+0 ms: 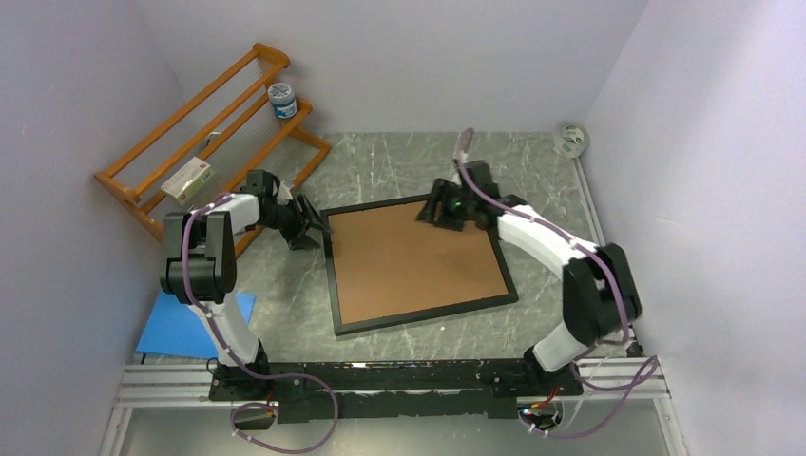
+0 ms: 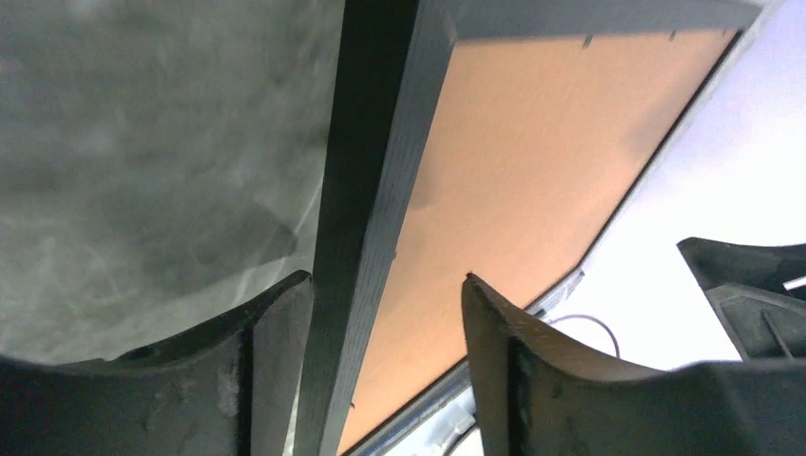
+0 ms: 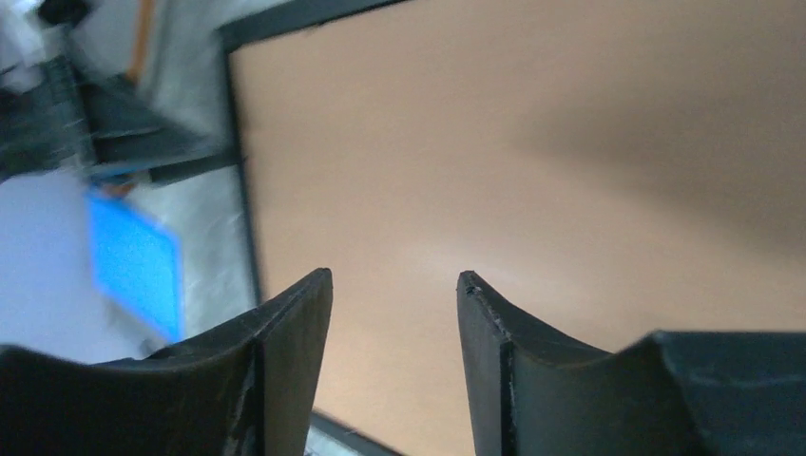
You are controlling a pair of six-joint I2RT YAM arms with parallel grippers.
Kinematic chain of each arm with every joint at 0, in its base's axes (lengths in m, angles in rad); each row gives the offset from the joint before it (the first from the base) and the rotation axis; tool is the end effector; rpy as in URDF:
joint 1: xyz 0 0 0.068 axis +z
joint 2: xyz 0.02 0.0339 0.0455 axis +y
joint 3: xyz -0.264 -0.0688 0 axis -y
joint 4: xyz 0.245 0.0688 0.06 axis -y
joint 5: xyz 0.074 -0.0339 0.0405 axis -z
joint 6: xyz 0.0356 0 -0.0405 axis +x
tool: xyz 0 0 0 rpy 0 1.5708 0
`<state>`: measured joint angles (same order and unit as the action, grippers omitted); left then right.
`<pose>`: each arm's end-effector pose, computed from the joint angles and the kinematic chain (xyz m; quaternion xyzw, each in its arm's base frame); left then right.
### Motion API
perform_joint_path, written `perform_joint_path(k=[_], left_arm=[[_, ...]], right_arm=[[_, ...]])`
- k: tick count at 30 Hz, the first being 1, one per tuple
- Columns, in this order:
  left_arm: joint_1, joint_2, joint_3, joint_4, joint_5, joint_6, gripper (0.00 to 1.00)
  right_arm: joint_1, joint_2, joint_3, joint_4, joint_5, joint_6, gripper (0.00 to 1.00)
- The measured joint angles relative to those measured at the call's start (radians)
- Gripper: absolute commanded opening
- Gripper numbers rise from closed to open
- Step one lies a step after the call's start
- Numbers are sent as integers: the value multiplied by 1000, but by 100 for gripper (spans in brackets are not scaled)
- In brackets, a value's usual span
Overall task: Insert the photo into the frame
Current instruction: Adjust the photo frame at the center of the board, then install the photo frame at the center of the board.
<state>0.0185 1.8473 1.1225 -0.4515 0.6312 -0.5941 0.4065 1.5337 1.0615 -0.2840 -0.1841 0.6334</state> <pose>0.3551 -0.0144 0.1551 -0.2231 0.9071 -0.3447 0.0922 0.3051 0.1384 0.2445 0.0673 0.9126 0.2692 0.3004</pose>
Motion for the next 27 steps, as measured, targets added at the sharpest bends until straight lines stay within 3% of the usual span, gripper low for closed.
perform_joint_path(k=[4,8,16,27], left_arm=[[0,-15,-113,37,85,-10,39],[6,-15,-193,79,135,-25,32],[8,-15,-220,114,181,-31,26],[8,-26,-226,111,172,-31,26]], right_arm=[[136,166,47,171,-236,60,39],[252,360,137,284,-410,149,30],[376,575,261,410,-620,298,25],[401,666,354,303,-681,333,21]])
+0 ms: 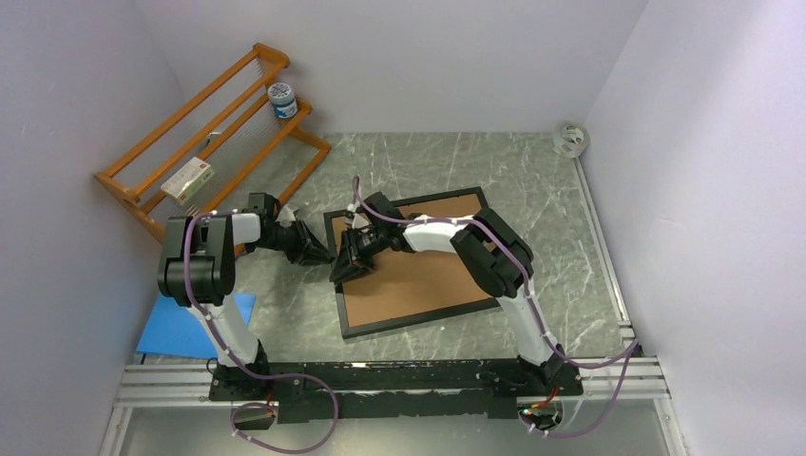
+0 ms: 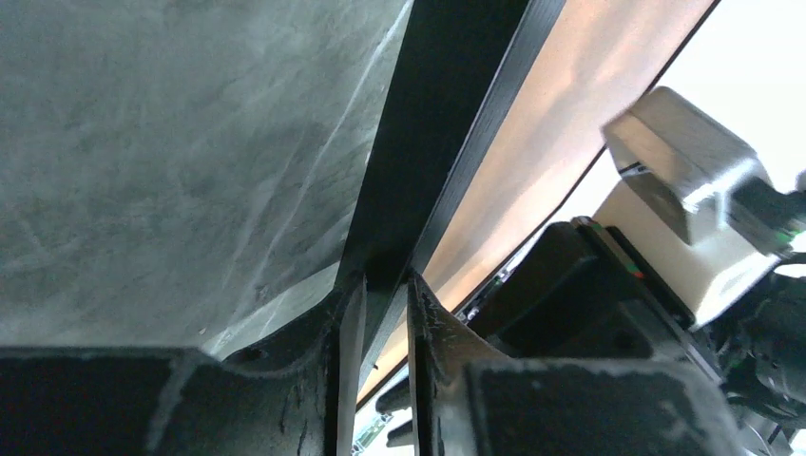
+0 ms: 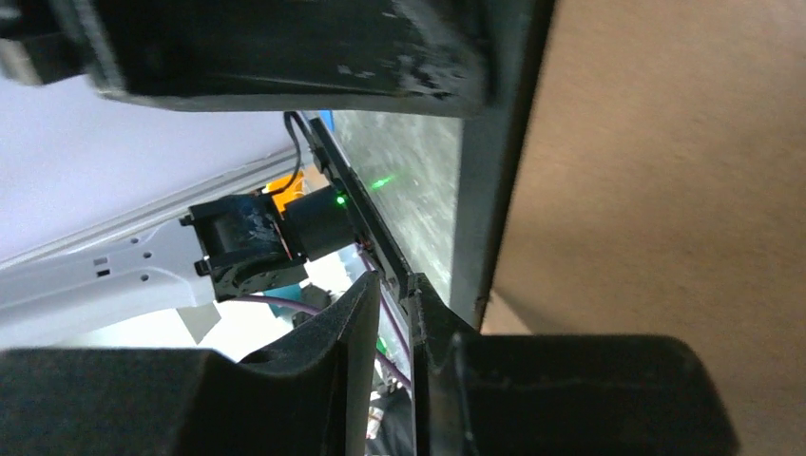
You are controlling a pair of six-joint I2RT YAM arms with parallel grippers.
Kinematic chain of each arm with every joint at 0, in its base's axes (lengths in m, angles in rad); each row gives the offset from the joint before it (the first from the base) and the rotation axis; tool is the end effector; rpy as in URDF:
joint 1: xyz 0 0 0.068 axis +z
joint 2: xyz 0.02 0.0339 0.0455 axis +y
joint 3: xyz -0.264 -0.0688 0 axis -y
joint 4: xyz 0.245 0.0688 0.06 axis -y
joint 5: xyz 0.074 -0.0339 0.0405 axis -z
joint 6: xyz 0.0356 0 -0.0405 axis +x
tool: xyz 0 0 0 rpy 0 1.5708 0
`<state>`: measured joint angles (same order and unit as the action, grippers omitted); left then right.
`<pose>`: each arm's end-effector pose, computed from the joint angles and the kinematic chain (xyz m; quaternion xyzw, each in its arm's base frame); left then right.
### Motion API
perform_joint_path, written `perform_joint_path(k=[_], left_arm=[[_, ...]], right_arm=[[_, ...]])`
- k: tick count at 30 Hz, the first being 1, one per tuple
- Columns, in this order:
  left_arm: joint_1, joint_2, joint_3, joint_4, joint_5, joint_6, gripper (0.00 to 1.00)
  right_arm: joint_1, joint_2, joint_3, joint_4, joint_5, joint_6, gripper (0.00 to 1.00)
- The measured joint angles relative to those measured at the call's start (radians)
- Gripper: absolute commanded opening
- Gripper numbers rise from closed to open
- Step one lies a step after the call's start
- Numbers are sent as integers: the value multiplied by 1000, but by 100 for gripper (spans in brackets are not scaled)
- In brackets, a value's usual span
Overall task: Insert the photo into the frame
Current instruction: Install the photo frame at the center of the board.
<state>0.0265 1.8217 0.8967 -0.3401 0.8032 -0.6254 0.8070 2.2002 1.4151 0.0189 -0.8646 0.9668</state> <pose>0.3112 -0.0174 0.1155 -0.2349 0.8809 -0.4105 0.0199 0.2994 0.3517 0.1288 0.0968 -0.8459 -0.5191 0.0742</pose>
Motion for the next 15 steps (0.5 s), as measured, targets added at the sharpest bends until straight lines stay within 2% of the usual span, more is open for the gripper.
perform_joint_path(k=[15], left_arm=[[0,0,0,-4,-3,0,24]], right_arm=[[0,31,50,-216,23,-65,20]])
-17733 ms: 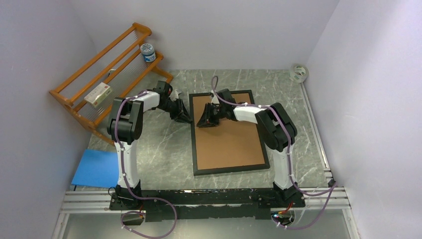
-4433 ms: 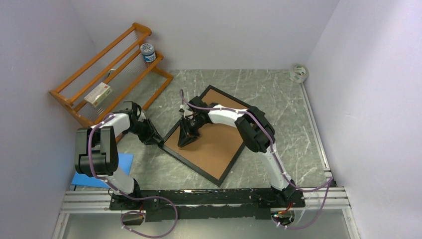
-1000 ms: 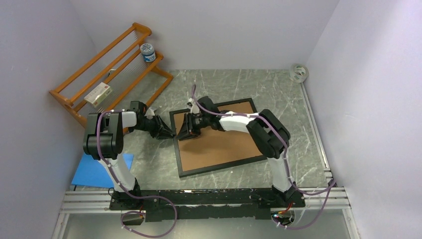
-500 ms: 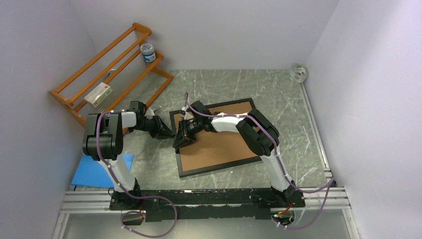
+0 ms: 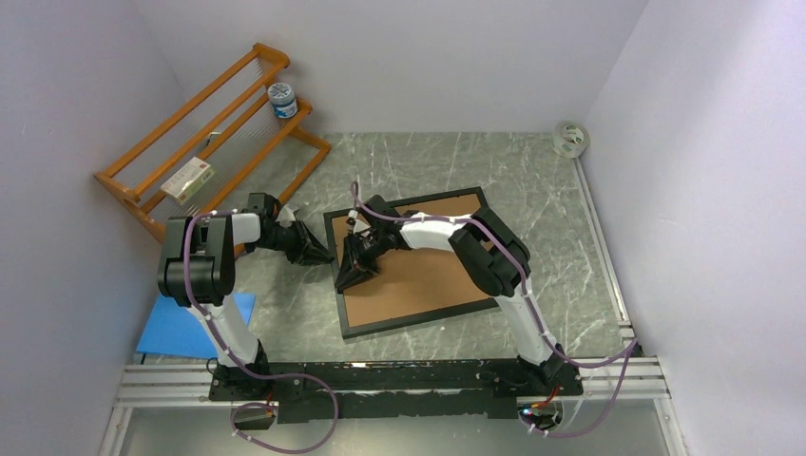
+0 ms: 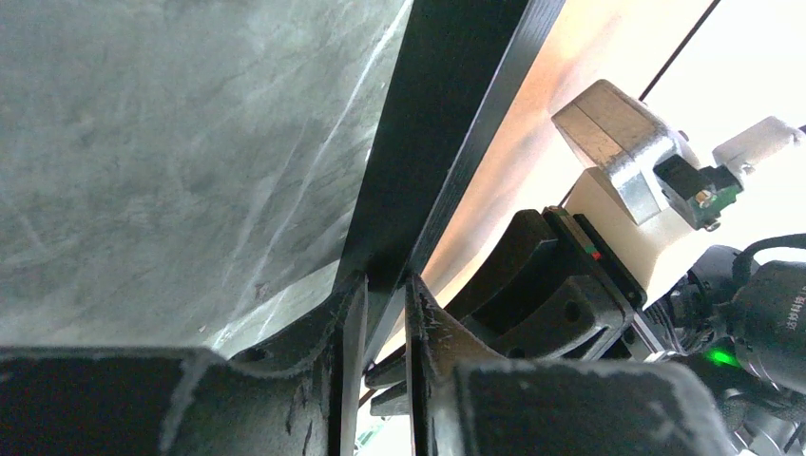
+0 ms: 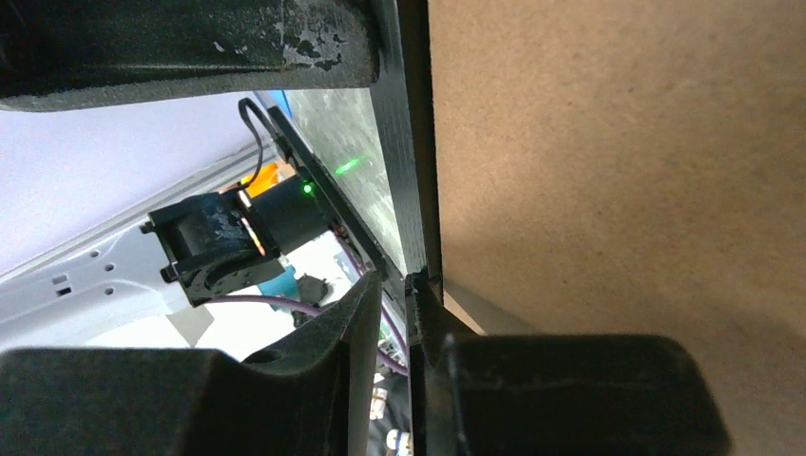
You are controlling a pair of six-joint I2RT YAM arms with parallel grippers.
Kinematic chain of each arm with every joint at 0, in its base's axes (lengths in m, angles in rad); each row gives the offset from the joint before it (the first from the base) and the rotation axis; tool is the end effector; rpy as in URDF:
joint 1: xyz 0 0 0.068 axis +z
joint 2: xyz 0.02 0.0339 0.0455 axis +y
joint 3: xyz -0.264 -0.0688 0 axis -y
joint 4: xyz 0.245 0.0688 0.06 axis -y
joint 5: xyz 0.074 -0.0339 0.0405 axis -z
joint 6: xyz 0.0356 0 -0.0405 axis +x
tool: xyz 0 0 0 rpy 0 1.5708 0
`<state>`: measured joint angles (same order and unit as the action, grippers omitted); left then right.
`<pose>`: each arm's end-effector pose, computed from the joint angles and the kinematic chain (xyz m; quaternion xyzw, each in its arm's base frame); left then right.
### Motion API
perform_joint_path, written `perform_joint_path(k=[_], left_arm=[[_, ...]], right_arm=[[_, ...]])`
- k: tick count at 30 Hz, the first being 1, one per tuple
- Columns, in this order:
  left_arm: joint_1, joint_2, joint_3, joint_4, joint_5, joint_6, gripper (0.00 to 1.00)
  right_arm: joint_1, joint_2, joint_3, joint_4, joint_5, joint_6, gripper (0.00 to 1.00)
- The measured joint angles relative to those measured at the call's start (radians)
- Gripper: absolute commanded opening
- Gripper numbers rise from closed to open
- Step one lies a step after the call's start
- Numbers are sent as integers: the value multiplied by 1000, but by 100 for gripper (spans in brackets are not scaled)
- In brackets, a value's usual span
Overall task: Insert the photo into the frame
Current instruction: Install the photo frame at the center of the board.
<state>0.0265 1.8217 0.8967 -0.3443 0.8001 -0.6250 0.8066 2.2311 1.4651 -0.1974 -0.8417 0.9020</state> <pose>0.3108 -0.0173 0.1153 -0.2360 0.8814 -0.4087 0.0187 0.2963 0.3475 0.1152 0.0805 -0.8758 -0.4619 0.1147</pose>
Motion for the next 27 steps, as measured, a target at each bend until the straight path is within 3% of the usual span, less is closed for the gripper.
perform_joint_path(k=[9,27], left_arm=[[0,0,0,-2,-1,0,23],[-7,0,2,-10,1,0,21]], right_arm=[[0,-3,3,-26,22,-31,23],[-9,-65,-124,103,59,-10,23]])
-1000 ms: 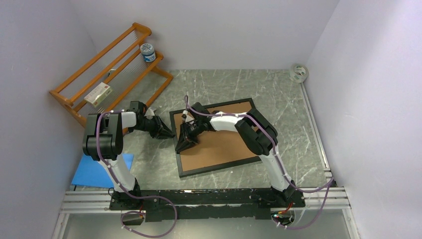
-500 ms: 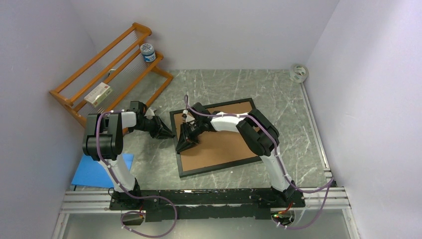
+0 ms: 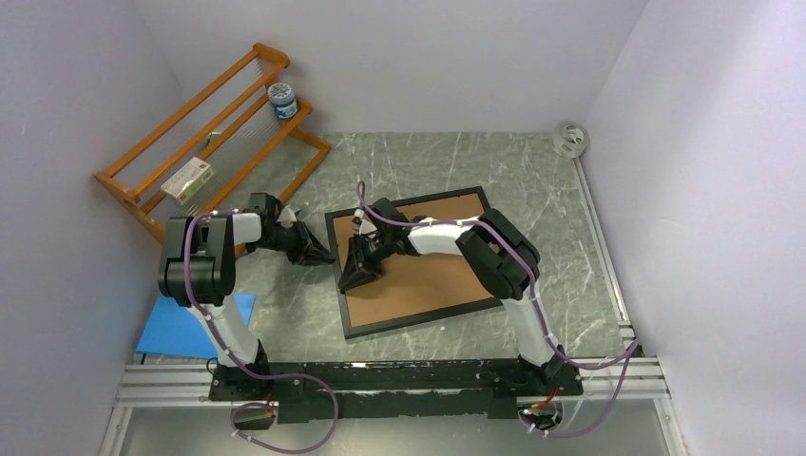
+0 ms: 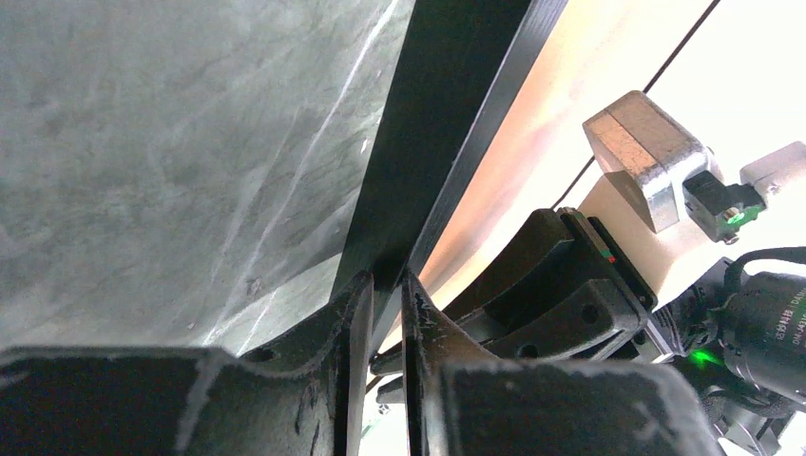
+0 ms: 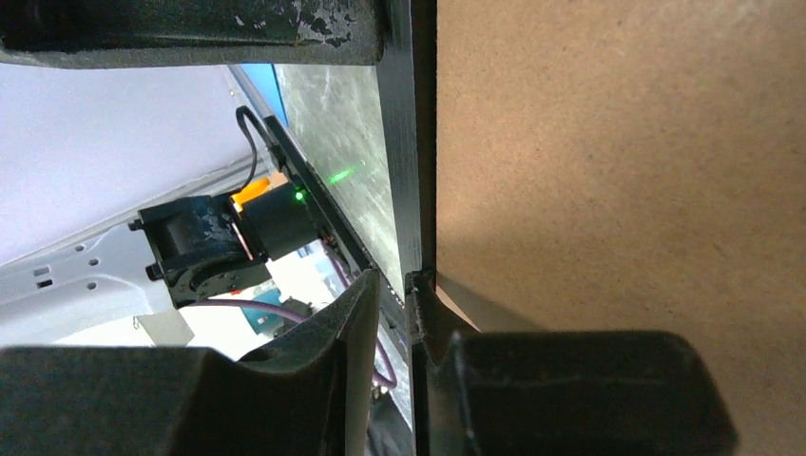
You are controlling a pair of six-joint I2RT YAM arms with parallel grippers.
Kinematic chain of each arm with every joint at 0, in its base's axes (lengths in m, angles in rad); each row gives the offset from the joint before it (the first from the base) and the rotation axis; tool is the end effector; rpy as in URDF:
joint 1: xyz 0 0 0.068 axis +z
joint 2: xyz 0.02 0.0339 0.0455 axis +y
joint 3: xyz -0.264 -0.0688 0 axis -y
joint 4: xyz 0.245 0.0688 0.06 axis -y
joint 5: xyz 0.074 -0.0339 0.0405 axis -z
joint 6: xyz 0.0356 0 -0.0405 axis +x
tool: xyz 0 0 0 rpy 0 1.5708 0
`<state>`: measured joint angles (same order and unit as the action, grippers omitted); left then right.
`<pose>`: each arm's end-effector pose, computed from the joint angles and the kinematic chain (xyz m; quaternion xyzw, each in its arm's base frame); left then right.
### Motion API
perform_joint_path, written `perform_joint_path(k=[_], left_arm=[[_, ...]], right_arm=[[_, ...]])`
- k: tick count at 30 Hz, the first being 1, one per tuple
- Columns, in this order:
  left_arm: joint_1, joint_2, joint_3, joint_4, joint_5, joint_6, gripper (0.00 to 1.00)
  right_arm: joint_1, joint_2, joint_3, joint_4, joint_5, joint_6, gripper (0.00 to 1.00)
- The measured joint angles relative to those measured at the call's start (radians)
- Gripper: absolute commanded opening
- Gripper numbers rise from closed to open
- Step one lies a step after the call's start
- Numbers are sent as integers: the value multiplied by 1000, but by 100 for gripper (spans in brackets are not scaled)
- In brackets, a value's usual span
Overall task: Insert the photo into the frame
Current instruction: Install the photo frame at the center of the board.
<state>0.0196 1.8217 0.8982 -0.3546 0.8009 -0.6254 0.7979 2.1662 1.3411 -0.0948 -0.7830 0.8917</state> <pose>0.3101 -0.0195 0.1154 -0.2348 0.8821 -0.4082 0.0131 0.2882 0.3314 0.1139 0.0808 -0.8806 -0.4610 0.0742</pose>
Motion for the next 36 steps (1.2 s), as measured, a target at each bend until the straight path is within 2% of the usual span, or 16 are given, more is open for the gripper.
perform_joint_path(k=[9,17,22,28,30,36], left_arm=[[-4,0,12,-47,-13,0,21],[-5,0,18,-73,-19,0,21],[-7,0,22,-80,-23,1,27],[-8,0,22,-84,-38,5,40],[-8,0,22,-83,-43,5,44],[-8,0,26,-76,-42,3,54]], right_arm=[[-2,-5,0,-18,13,-13,23],[-29,-22,8,-98,66,-67,23],[-28,-56,18,-163,144,-118,24],[-41,-145,19,-270,351,-192,33],[-63,-183,19,-312,448,-221,39],[-212,-351,19,-391,641,-280,56]])
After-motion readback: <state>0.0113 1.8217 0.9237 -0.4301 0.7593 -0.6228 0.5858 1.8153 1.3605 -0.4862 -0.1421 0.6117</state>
